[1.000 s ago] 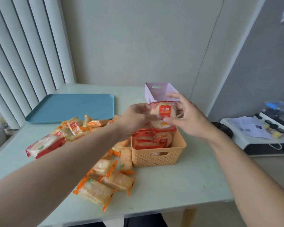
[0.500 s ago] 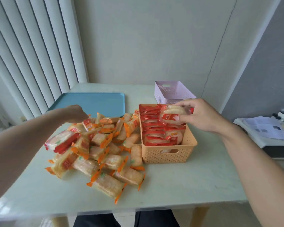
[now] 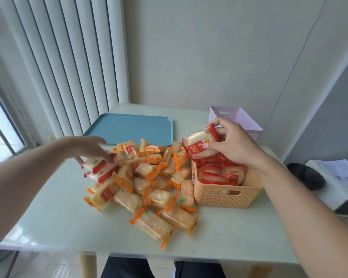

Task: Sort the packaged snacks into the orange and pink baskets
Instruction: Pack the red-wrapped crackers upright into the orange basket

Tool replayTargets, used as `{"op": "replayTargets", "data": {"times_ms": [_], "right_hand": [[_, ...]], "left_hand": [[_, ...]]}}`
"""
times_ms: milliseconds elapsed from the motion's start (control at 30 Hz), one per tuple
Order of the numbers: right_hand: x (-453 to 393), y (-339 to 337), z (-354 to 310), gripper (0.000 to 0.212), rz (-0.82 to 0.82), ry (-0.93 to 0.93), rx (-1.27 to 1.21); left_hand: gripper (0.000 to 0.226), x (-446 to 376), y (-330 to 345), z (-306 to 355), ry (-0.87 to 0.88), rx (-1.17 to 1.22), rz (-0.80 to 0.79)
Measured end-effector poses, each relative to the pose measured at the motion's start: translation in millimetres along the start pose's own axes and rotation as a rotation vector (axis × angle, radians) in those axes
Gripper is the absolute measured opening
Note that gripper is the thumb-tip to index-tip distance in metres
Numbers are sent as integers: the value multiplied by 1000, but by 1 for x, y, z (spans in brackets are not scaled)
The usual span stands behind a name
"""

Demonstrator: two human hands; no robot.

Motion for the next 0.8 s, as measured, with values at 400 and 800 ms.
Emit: {"op": "replayTargets", "data": {"times_ms": [400, 800], "right_hand": [[20, -38, 27, 35, 30, -5, -207], [48, -63, 62, 33, -30, 213, -556]], "left_hand": [[34, 59, 57, 191, 656, 873, -193], [45, 79, 125, 264, 775, 1187, -569]]}}
Point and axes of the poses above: each hand's wrist, its own x-axis away from the middle knuckle, its own y-axis out of the palm, z = x × y, the point moved 5 cm from there along -x, towards the middle knuckle, and after that the axes turned 3 degrees about -z, right-handed, at the moved point
